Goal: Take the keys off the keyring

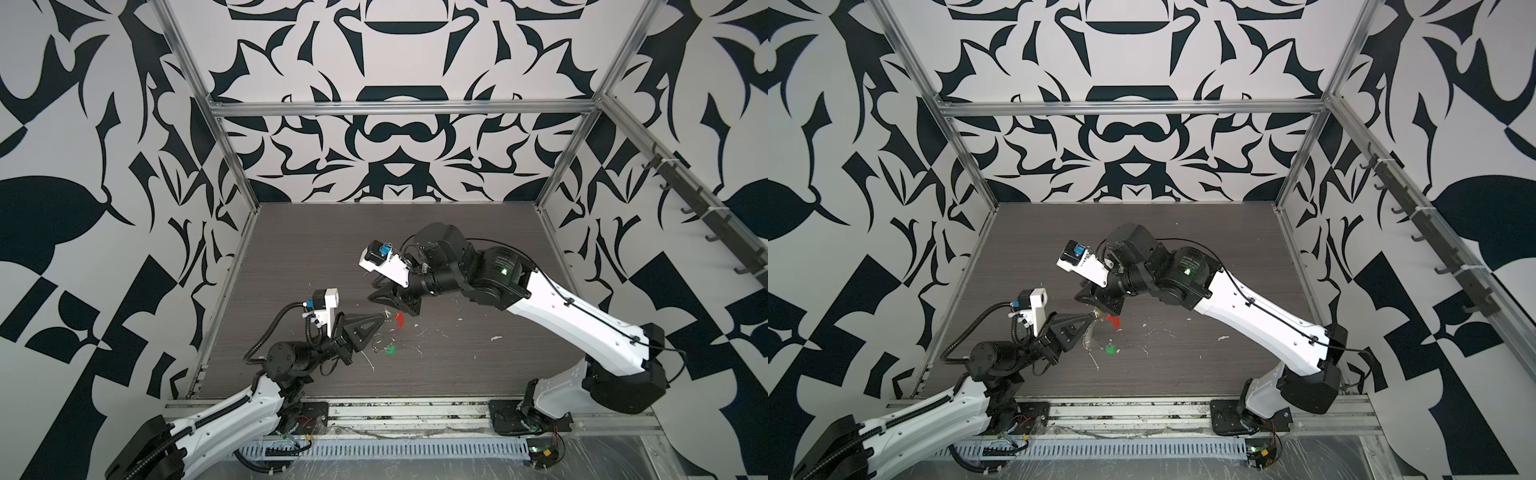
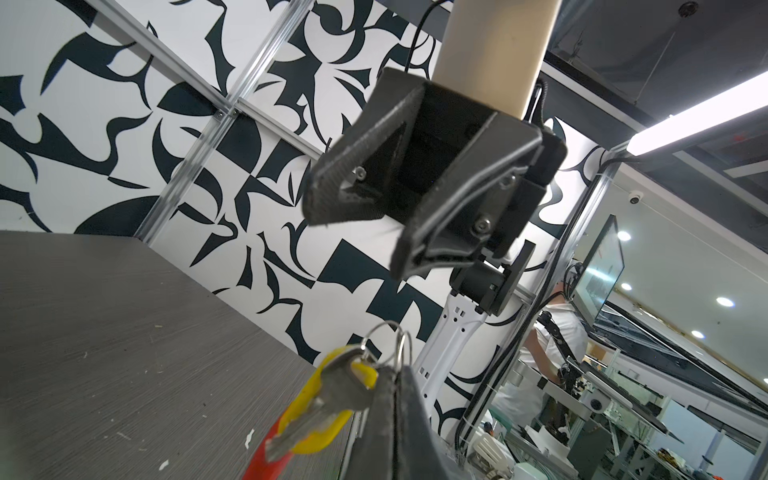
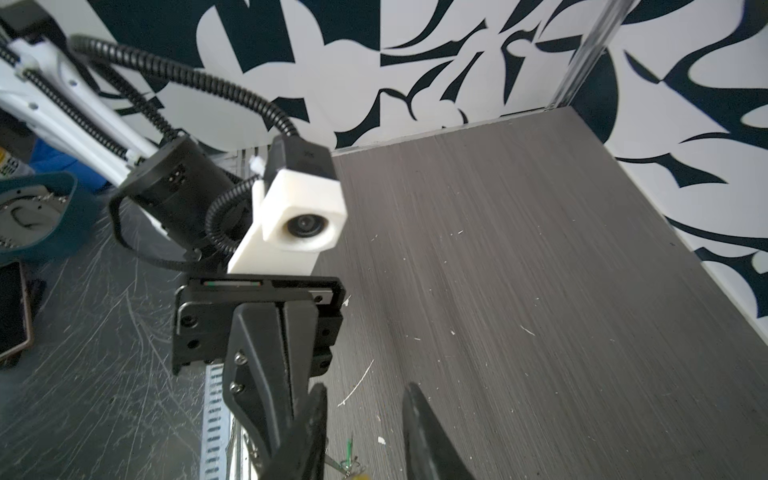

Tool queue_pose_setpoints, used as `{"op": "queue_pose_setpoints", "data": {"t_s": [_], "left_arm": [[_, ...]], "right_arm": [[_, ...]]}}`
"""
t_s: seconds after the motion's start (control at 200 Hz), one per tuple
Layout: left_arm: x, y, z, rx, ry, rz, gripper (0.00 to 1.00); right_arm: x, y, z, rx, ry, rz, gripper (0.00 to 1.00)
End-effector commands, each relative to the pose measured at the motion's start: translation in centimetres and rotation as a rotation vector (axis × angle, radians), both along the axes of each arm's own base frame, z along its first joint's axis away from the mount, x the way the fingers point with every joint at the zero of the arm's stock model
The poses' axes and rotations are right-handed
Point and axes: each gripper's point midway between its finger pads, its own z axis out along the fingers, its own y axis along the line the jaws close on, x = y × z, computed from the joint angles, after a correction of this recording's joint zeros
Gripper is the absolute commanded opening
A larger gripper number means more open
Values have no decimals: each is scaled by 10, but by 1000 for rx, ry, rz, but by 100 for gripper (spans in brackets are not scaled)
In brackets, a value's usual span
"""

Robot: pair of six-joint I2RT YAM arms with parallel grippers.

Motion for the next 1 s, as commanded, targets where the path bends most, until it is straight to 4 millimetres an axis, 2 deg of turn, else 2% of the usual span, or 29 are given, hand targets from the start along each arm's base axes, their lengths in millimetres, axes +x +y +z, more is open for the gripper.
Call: {"op": "queue_pose_setpoints", "data": {"t_s": [0.0,0.1,0.295,0.385,0.595,0.885,0.995], "left_arm": [[-1,15,17,-79,-32,51,0],[2,22,18,-90,-17,89,0],[4,33,20,-107,-9,144,0],[5,37,20,-119,-5,164,0],[7,43,21,-134,0,188,0],[5,47,22,-142,-6,198,0],[4,48,22,-142,-9,199,0]], "right_arm": [[11,-9,51,193,-51,-127,36],[9,-13,55,253,-2,-160,36],[1,-16,40,320,115,-184,36],[-11,-10,40,380,193,-129,37],[-30,5,27,377,314,-16,37],[-31,7,16,365,330,-7,36],[-29,10,10,353,335,-10,31]]}}
